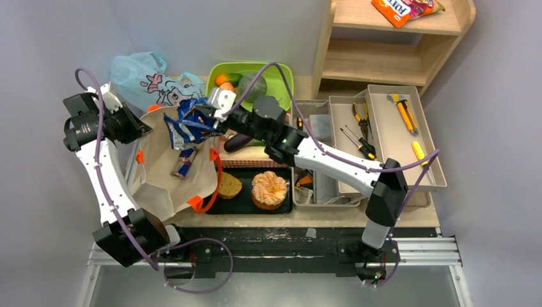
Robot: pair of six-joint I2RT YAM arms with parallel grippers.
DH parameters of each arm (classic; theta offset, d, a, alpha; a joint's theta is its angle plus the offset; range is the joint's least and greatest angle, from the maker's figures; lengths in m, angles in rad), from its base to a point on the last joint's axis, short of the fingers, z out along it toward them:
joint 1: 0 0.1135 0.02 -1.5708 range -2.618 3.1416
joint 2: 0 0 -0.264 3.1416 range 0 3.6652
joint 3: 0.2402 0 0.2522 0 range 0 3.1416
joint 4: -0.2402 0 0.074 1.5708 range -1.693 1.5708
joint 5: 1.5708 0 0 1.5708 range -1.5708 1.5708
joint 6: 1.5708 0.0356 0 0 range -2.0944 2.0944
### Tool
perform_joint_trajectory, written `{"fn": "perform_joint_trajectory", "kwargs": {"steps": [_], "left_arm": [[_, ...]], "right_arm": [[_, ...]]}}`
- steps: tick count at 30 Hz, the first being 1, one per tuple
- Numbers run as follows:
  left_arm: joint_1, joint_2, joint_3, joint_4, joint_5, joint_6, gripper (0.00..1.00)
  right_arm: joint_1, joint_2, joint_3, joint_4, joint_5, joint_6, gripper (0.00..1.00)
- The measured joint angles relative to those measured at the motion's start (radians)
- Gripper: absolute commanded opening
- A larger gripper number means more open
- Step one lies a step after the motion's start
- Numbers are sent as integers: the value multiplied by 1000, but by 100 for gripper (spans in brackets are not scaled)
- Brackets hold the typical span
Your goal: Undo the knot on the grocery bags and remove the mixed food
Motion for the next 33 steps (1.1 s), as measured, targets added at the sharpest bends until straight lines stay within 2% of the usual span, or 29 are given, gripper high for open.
{"fn": "perform_joint_trajectory", "kwargs": {"steps": [13,20,27,33], "left_arm": [[0,15,0,14,-4,-10,0],[0,19,0,20,-7,-16,0],[0,26,0,23,-7,-27,0],[0,28,0,23,-8,-31,0]], "right_arm": [[-130,4,150,-45,-3,44,0],[-342,97,459,-20,44,60,0],[-550,314,929,94,134,6,0],[-757,340,959,224,171,-80,2]]}}
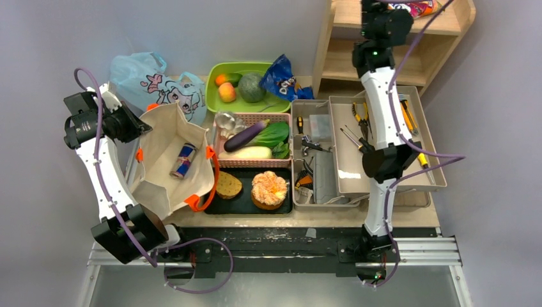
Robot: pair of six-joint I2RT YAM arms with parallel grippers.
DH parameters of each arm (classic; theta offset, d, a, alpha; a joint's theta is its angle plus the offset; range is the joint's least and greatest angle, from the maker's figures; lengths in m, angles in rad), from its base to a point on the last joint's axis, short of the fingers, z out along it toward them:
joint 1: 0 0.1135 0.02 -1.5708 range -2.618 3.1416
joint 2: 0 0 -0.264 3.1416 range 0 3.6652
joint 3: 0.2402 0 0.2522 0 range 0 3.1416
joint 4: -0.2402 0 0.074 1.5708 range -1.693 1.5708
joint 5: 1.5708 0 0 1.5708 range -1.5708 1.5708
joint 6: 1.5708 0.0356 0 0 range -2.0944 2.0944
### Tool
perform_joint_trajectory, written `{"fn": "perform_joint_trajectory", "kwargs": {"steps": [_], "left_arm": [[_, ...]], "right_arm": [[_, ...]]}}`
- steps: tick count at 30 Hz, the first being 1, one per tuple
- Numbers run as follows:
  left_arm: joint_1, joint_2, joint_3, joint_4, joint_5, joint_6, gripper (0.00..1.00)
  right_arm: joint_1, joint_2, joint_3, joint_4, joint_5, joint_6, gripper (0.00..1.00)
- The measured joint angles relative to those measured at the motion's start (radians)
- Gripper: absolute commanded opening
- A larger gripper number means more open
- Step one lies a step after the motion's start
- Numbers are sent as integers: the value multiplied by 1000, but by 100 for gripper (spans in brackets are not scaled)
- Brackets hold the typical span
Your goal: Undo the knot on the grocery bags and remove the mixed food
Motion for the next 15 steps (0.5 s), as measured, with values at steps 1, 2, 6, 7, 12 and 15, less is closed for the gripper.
{"fn": "perform_joint_trajectory", "kwargs": {"steps": [1,2,6,7,12,15], "left_arm": [[0,0,0,0,-1,0,0],[0,0,0,0,-2,0,0],[-3,0,0,0,-8,1,0],[-6,0,0,0,-10,1,0],[-27,0,0,0,-22,6,0],[-31,0,0,-1,-30,16,0]], "right_arm": [[-43,-2,-17,1,7,13,10],[-70,-14,-49,0,2,32,20],[-142,-183,-410,-48,-111,138,56],[-137,-223,-488,-75,-158,163,63],[-5,-321,-659,-254,-330,214,81],[89,-320,-683,-354,-351,190,85]]}}
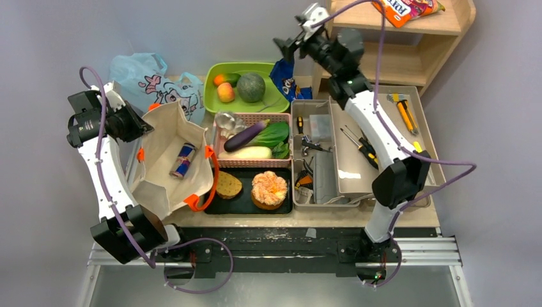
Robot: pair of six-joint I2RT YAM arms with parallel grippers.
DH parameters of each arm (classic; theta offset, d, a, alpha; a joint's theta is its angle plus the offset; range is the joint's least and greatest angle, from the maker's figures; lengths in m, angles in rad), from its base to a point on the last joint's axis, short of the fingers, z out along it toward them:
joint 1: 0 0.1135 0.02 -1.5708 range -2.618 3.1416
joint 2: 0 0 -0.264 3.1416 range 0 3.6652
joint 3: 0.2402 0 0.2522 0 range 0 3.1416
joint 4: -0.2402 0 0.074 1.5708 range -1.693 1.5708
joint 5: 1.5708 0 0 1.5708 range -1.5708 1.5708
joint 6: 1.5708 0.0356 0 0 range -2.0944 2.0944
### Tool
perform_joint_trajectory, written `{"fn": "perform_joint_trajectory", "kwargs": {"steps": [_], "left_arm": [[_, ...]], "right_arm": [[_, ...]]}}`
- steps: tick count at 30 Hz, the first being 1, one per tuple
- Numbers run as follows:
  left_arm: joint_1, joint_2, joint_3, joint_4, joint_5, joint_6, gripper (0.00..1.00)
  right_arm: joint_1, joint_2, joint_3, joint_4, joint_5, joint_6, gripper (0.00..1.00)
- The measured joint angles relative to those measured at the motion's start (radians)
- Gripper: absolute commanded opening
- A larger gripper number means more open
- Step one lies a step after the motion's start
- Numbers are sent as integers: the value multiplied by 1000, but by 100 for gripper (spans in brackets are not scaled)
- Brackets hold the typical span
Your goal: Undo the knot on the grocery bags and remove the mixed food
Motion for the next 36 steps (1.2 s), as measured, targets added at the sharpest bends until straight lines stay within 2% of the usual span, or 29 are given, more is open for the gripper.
{"fn": "perform_joint_trajectory", "kwargs": {"steps": [5,12,19,22,29,31,32,36], "left_arm": [[0,0,0,-2,-8,16,0],[0,2,0,-2,-10,20,0],[0,2,0,-2,-10,27,0],[0,4,0,-2,-10,28,0],[0,4,0,-4,-10,48,0],[0,4,0,-4,-10,54,0],[0,4,0,-4,-9,60,0],[0,4,0,-4,-7,65,0]], "right_arm": [[78,82,0,-132,53,-34,89],[81,367,57,-288,225,-48,93],[87,540,78,-327,372,-27,92],[96,568,82,-296,443,-31,79],[107,582,86,-207,518,-22,23],[108,582,86,-190,526,-19,3],[108,582,86,-186,529,-20,0],[103,576,86,-179,544,-9,0]]}}
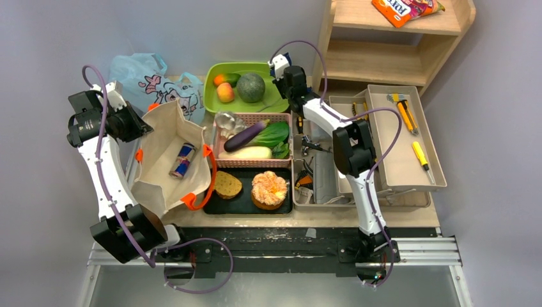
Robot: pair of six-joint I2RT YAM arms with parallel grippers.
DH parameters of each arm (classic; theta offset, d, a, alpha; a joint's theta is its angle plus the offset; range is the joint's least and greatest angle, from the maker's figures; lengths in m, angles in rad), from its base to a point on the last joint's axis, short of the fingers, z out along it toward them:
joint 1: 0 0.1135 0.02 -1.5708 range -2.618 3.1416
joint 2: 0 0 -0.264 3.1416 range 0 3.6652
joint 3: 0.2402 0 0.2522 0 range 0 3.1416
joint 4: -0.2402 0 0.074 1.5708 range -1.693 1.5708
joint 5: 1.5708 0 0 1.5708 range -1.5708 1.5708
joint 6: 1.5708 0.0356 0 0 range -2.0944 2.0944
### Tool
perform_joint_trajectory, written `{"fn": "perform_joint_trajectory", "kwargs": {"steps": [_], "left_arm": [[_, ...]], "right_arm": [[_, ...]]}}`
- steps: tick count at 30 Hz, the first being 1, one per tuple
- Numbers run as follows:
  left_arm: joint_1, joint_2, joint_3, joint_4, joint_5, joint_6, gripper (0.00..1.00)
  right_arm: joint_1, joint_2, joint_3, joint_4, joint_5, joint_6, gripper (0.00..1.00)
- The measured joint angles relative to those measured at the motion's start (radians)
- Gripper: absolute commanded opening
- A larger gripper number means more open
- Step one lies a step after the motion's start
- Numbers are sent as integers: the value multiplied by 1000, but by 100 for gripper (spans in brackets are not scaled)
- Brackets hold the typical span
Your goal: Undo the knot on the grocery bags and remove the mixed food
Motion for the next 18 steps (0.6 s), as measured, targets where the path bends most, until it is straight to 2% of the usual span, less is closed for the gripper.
{"fn": "perform_joint_trajectory", "kwargs": {"steps": [5,11,18], "left_arm": [[0,0,0,0,6,3,0],[0,0,-5,2,11,4,0],[0,0,-13,4,22,3,0]], "right_arm": [[-6,-42,16,-26,-32,30,0],[-20,-208,47,-47,-171,146,0],[-17,-359,215,43,-315,291,0]]}}
